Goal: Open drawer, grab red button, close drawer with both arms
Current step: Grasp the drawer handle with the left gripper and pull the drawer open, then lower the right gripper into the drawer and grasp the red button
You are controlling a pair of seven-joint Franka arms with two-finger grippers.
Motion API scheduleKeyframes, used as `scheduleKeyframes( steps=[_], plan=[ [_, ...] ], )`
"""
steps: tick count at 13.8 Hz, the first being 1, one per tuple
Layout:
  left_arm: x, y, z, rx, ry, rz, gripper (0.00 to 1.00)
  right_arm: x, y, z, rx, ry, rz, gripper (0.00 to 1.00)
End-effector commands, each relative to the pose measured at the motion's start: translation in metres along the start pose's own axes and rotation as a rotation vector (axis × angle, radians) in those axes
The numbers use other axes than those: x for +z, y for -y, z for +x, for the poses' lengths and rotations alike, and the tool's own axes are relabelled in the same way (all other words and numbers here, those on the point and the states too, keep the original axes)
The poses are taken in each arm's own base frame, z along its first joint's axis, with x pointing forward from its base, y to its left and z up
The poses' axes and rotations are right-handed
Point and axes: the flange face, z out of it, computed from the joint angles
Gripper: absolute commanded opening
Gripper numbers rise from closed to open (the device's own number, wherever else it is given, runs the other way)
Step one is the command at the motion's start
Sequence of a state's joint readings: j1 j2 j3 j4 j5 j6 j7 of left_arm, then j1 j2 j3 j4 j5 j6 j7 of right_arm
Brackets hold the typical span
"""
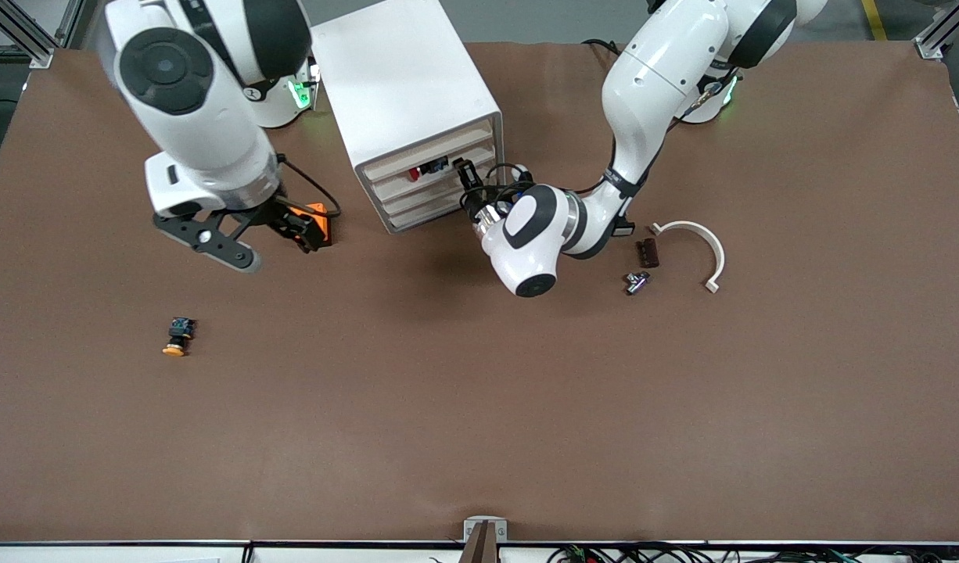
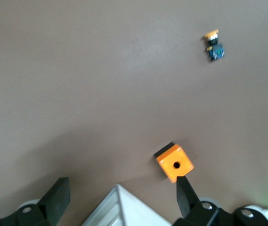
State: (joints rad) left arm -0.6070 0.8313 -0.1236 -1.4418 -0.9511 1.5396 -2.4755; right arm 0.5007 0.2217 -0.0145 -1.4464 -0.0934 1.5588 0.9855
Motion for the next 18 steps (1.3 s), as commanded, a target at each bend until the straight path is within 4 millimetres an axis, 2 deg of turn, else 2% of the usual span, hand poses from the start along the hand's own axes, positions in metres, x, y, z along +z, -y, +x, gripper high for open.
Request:
scheduleKeyframes(
  steps=[1, 3, 5, 8, 10, 11, 13, 15, 16, 17, 18],
  plan=[
    [-0.064, -0.016, 0.015, -0.036, 0.087, -0.009, 0.0, 0.005, 0.027, -0.031, 0.131, -0.02, 0.001, 1.0],
    [-0.106, -0.019, 0.022, -0.001, 0.149, -0.027, 0.0, 0.005, 0.046, -0.054, 0.251, 0.034, 0.054, 1.0],
    [-0.141, -0.027, 0.036, 0.047, 0.203, -0.039, 0.0, 0.014, 0.067, -0.071, 0.349, 0.071, 0.084, 1.0],
    [-0.194, -0.04, 0.06, 0.096, 0.287, -0.059, 0.0, 0.037, 0.107, -0.108, 0.4, 0.069, 0.093, 1.0],
    [-0.219, -0.048, 0.075, 0.147, 0.33, -0.074, 0.0, 0.054, 0.13, -0.124, 0.438, 0.065, 0.116, 1.0],
    [-0.231, -0.05, 0.08, 0.17, 0.35, -0.083, 0.0, 0.062, 0.14, -0.129, 0.451, 0.064, 0.126, 1.0],
    [-0.238, -0.053, 0.084, 0.197, 0.367, -0.096, 0.0, 0.079, 0.153, -0.136, 0.439, 0.062, 0.125, 1.0],
    [-0.24, -0.058, 0.087, 0.214, 0.374, -0.103, 0.0, 0.087, 0.166, -0.139, 0.435, 0.061, 0.146, 1.0],
    [-0.242, -0.058, 0.088, 0.224, 0.379, -0.102, 0.04, 0.09, 0.172, -0.139, 0.46, 0.061, 0.163, 1.0],
    [-0.248, -0.061, 0.093, 0.225, 0.393, -0.1, 0.39, 0.09, 0.178, -0.138, 0.495, 0.064, 0.187, 1.0],
    [-0.25, -0.06, 0.093, 0.231, 0.395, -0.103, 0.97, 0.093, 0.183, -0.14, 0.519, 0.081, 0.201, 1.0]
  ],
)
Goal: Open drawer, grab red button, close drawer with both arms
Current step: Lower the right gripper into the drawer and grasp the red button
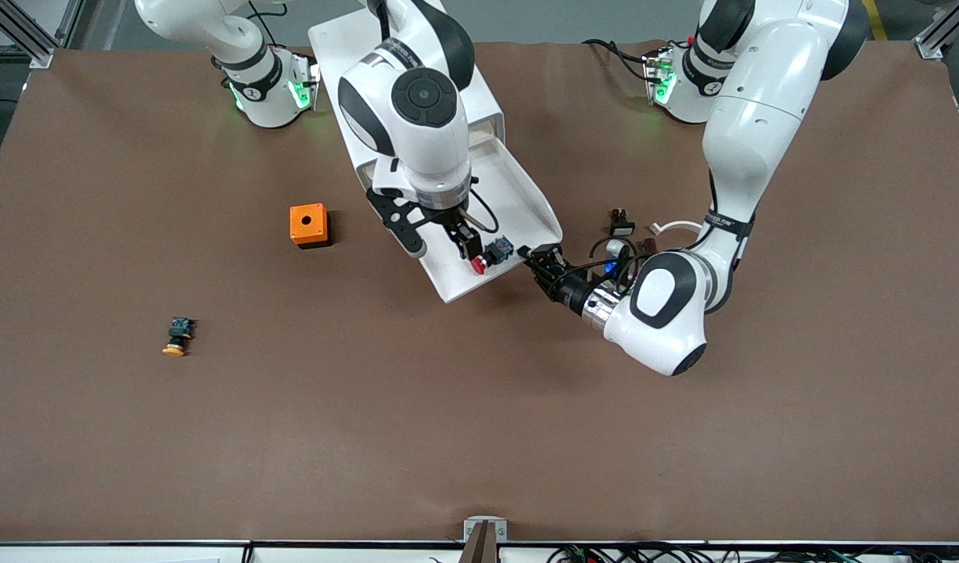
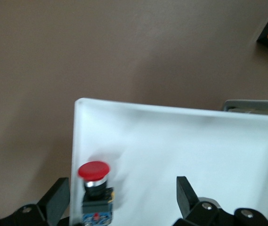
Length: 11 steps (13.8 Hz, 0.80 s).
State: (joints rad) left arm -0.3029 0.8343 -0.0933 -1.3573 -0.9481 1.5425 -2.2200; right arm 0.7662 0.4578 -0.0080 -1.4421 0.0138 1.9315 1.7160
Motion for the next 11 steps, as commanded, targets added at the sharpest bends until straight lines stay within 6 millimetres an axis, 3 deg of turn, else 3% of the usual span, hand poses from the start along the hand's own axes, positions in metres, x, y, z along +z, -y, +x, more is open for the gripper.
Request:
scheduleKeyframes(
  steps=[1, 5, 11],
  plan=[
    [-0.044, -0.002, 0.004, 0.049, 0.065, -0.028, 1.0, -0.001, 0.014, -0.011, 0.074, 0.042, 0.033, 1.0],
    [-0.048, 0.002, 0.003, 0.074, 0.067, -0.036, 1.0, 0.011, 0.024, -0.014, 0.099, 0.047, 0.03, 1.0],
    [-0.114, 0.004, 0.01, 0.218, 0.107, -0.159, 1.0, 0.039, 0.04, -0.018, 0.169, 0.043, 0.017, 1.0]
  ],
)
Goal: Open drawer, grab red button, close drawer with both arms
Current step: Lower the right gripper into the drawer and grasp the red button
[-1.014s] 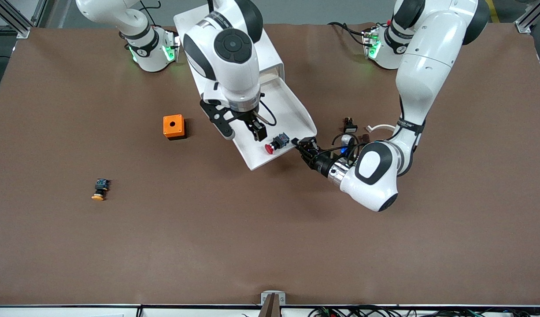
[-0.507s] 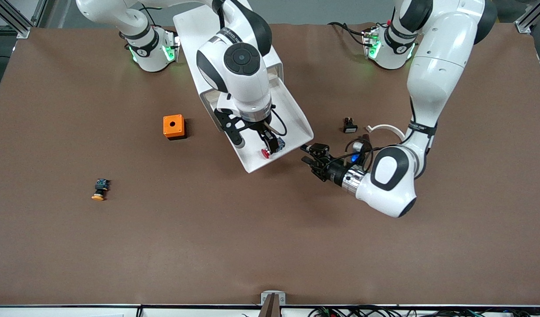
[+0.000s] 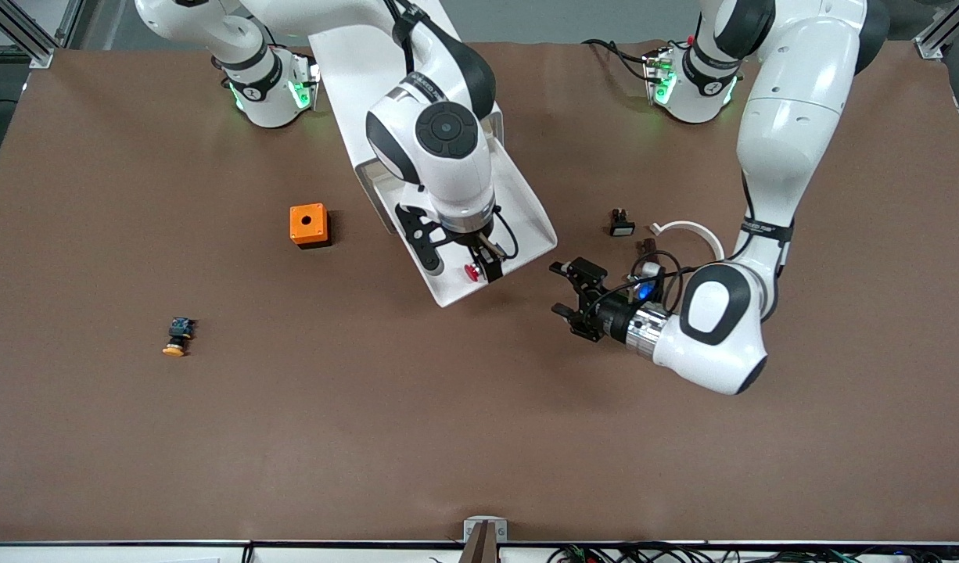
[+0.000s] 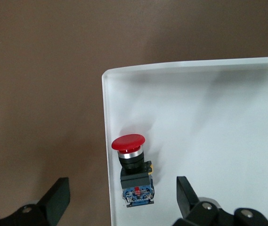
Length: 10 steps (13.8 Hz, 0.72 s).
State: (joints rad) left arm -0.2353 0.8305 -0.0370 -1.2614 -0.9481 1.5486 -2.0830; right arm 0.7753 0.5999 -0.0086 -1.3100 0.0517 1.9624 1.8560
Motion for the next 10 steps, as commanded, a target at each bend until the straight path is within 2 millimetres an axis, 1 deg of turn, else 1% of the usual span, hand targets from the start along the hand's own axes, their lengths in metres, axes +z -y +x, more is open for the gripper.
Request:
scheduleKeyframes(
  steps=[1, 3, 4, 5, 6, 8, 9, 10],
  plan=[
    [-0.031, -0.001, 0.007, 0.112, 0.005, -0.052, 1.0, 0.006, 0.008, -0.006, 0.019, 0.003, -0.001, 1.0],
    [-0.039, 0.0, 0.011, 0.22, -0.023, -0.071, 1.0, 0.017, 0.006, -0.01, 0.012, -0.002, -0.016, 1.0],
    [-0.043, 0.004, 0.01, 0.301, -0.057, -0.092, 1.0, 0.023, 0.007, -0.011, 0.008, -0.005, -0.02, 1.0],
    [-0.046, 0.012, 0.003, 0.391, -0.082, -0.109, 1.0, 0.025, 0.005, -0.014, -0.001, -0.008, -0.024, 1.0],
    [-0.048, 0.016, 0.0, 0.431, -0.088, -0.116, 1.0, 0.032, 0.003, -0.018, -0.011, -0.013, -0.032, 1.0],
    [-0.062, 0.027, -0.003, 0.518, -0.098, -0.136, 1.0, 0.034, 0.002, -0.023, -0.02, -0.012, -0.035, 1.0],
    [-0.071, 0.035, -0.003, 0.549, -0.132, -0.157, 1.0, 0.036, 0.001, -0.026, -0.024, -0.013, -0.038, 1.0],
    [-0.075, 0.04, -0.003, 0.591, -0.183, -0.178, 1.0, 0.039, -0.002, -0.031, -0.044, -0.014, -0.042, 1.0]
  ],
)
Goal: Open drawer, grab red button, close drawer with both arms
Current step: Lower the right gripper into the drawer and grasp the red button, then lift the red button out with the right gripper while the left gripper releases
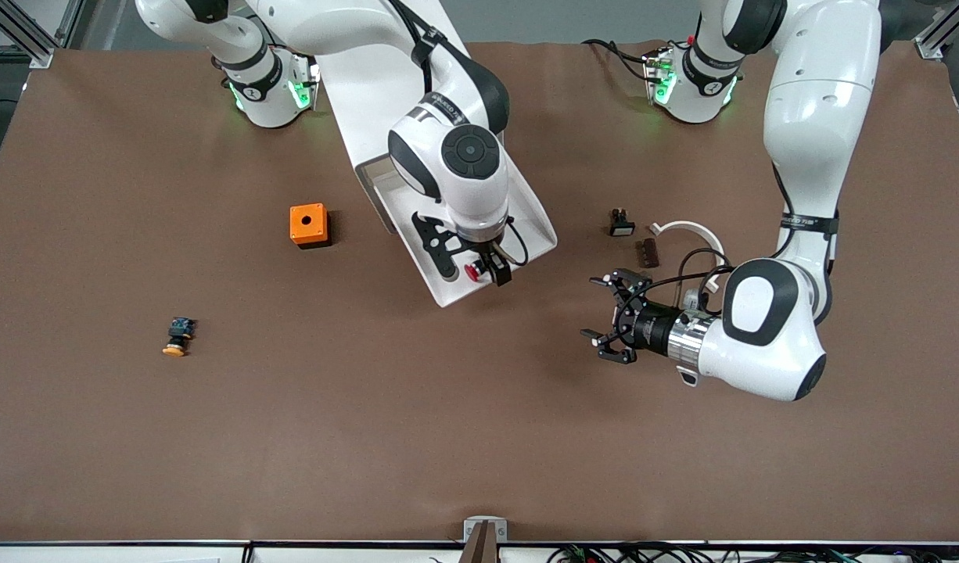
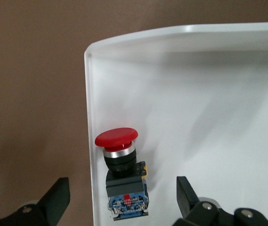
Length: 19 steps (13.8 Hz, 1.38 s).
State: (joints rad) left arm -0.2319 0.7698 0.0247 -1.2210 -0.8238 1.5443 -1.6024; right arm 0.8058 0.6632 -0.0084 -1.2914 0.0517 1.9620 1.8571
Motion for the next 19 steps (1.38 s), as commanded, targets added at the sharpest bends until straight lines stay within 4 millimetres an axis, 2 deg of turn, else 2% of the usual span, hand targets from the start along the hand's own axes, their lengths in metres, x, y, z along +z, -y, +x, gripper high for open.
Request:
scheduleKeyframes(
  steps=[1, 3, 5, 7, 8, 11, 12, 13, 15, 16, 18, 19],
  plan=[
    [-0.023, 0.019, -0.012, 0.168, -0.122, -0.025, 1.0, 0.003, 0.0, -0.014, -0.041, -0.001, -0.003, 1.0],
    [-0.037, 0.032, -0.026, 0.382, -0.183, -0.032, 1.0, 0.009, -0.001, -0.017, -0.066, -0.004, -0.011, 1.0],
    [-0.048, 0.044, -0.04, 0.491, -0.199, -0.04, 1.0, 0.013, -0.001, -0.017, -0.067, -0.006, -0.016, 1.0],
    [-0.039, 0.047, -0.049, 0.575, -0.264, -0.015, 1.0, 0.014, -0.001, -0.016, -0.069, -0.007, -0.018, 1.0],
    [-0.038, 0.056, -0.062, 0.666, -0.317, -0.001, 1.0, 0.016, 0.0, -0.014, -0.081, -0.008, -0.02, 1.0],
    [-0.034, 0.058, -0.064, 0.821, -0.374, 0.041, 1.0, 0.019, -0.001, -0.015, -0.093, -0.009, -0.023, 1.0],
    [-0.032, 0.057, -0.065, 0.847, -0.375, 0.041, 1.0, 0.02, -0.001, -0.015, -0.093, -0.008, -0.025, 0.85],
    [-0.029, 0.053, -0.069, 0.863, -0.38, 0.012, 1.0, 0.02, -0.001, -0.015, -0.093, -0.008, -0.025, 0.74],
    [-0.001, 0.045, -0.071, 0.874, -0.398, -0.004, 1.0, 0.024, -0.001, -0.016, -0.077, -0.003, -0.031, 0.55],
    [0.008, 0.043, -0.074, 0.878, -0.404, -0.011, 1.0, 0.023, -0.001, -0.016, -0.077, -0.002, -0.03, 0.42],
    [0.026, 0.038, -0.079, 0.888, -0.418, -0.025, 1.0, 0.024, -0.002, -0.019, -0.087, -0.007, -0.032, 0.3],
    [0.038, 0.036, -0.08, 0.892, -0.423, -0.026, 1.0, 0.023, -0.002, -0.019, -0.089, -0.009, -0.033, 0.28]
  ],
)
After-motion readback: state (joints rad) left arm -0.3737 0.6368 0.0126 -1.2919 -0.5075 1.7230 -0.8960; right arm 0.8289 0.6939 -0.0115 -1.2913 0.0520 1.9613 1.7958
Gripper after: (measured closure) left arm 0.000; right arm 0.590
